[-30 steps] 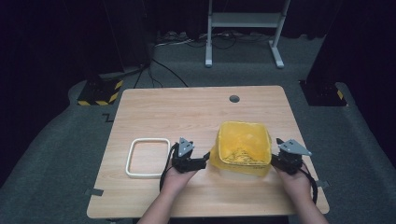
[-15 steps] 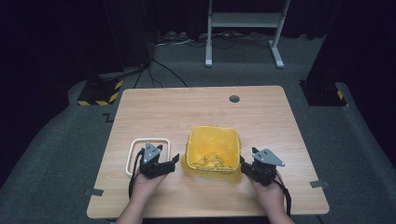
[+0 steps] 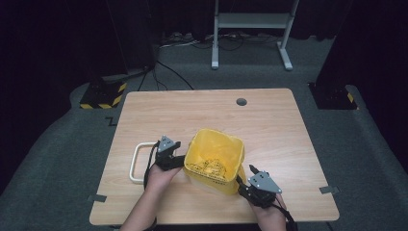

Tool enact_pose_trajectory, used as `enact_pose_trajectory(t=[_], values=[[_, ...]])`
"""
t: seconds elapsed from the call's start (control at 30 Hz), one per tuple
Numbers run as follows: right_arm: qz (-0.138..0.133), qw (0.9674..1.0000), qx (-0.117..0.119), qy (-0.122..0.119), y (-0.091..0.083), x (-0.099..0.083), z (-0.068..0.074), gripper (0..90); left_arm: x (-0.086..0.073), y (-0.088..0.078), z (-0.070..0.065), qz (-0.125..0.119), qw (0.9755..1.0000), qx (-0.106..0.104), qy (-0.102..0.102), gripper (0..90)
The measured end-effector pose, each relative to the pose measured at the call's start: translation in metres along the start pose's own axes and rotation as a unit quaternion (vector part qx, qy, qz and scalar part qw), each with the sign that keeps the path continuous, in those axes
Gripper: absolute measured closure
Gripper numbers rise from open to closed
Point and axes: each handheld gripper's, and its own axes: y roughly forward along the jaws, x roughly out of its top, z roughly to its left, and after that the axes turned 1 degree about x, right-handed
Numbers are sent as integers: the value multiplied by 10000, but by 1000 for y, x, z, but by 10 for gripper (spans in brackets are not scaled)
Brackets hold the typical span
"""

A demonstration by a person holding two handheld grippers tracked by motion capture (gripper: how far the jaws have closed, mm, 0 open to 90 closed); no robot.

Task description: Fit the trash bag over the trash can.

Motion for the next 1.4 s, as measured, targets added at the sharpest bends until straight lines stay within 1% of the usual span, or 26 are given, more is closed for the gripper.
enact_pose_trajectory(t=[0.03, 0.07, 0.13, 0.2, 0.27, 0.3, 0.33, 0.4, 0.47, 0.53, 0.6, 0.63, 0.67, 0.73, 0.8, 0.87, 0.9, 0.93, 1.03, 1.07, 1.13, 1.17, 1.2, 1.27, 1.33, 1.4], values=[[-34, 10000, -20, -39, 0, 0, -1, 390, 1, 1, 1, 18, 10000, 22, 14, 247], [-48, 10000, -51, 2, 0, 0, -5, 389, 2, 0, 1, 46, 10000, 75, 35, 234], [-11, 9996, -41, 265, 0, -1, -19, 376, 1, -7, 3, 33, 9998, 206, 80, 228], [63, 9995, -122, 296, 2, -3, -32, 371, -2, -17, 6, 97, 9991, 386, 141, 222], [181, 9991, -224, 307, 5, -7, -44, 355, -4, -28, 8, 184, 9981, 576, 105, 210], [213, 9989, -277, 321, 5, -10, -50, 352, -6, -34, 8, 238, 9974, 664, 153, 210], [236, 9986, -345, 333, 5, -13, -55, 353, -9, -40, 8, 299, 9966, 718, 262, 209], [331, 9975, -362, 510, 5, -19, -65, 352, -15, -52, 8, 445, 9939, 910, 424, 203], [416, 9965, -354, 638, 5, -26, -70, 353, -21, -66, 11, 538, 9910, 1132, 467, 203], [611, 9956, -255, 668, 7, -32, -73, 352, -27, -79, 18, 501, 9887, 1365, 350, 203], [810, 9941, -175, 703, 11, -38, -75, 353, -34, -92, 27, 487, 9875, 1488, 167, 215], [892, 9931, -164, 737, 12, -40, -77, 353, -37, -95, 29, 527, 9859, 1586, 115, 223], [940, 9925, -156, 768, 14, -40, -78, 352, -42, -100, 34, 578, 9831, 1732, 86, 227], [1022, 9915, -136, 794, 16, -42, -80, 350, -49, -106, 41, 633, 9796, 1908, -15, 229], [1079, 9911, -134, 763, 17, -42, -80, 350, -56, -111, 51, 595, 9780, 1977, -310, 235], [1097, 9907, -161, 792, 16, -43, -80, 351, -58, -116, 59, 555, 9740, 2130, -526, 272], [1109, 9905, -178, 795, 16, -43, -80, 351, -59, -118, 61, 587, 9720, 2207, -549, 272], [1121, 9903, -184, 795, 16, -43, -80, 352, -60, -119, 65, 650, 9706, 2259, -514, 274], [1172, 9900, -197, 762, 17, -43, -79, 359, -65, -119, 71, 776, 9655, 2404, -634, 278], [1187, 9899, -193, 754, 17, -43, -79, 365, -66, -119, 73, 786, 9646, 2418, -706, 287], [1192, 9899, -201, 747, 17, -42, -77, 382, -69, -118, 76, 794, 9636, 2436, -759, 319], [1162, 9903, -223, 735, 16, -42, -76, 389, -70, -117, 77, 817, 9625, 2463, -794, 334], [1148, 9905, -232, 719, 16, -42, -76, 390, -71, -115, 78, 858, 9619, 2444, -875, 347], [1178, 9905, -233, 671, 17, -42, -74, 390, -73, -111, 79, 935, 9610, 2450, -880, 366], [1189, 9904, -250, 663, 17, -42, -74, 395, -74, -109, 78, 932, 9600, 2524, -774, 386], [1219, 9900, -240, 676, 17, -42, -74, 395, -75, -108, 78, 862, 9595, 2565, -787, 415]])
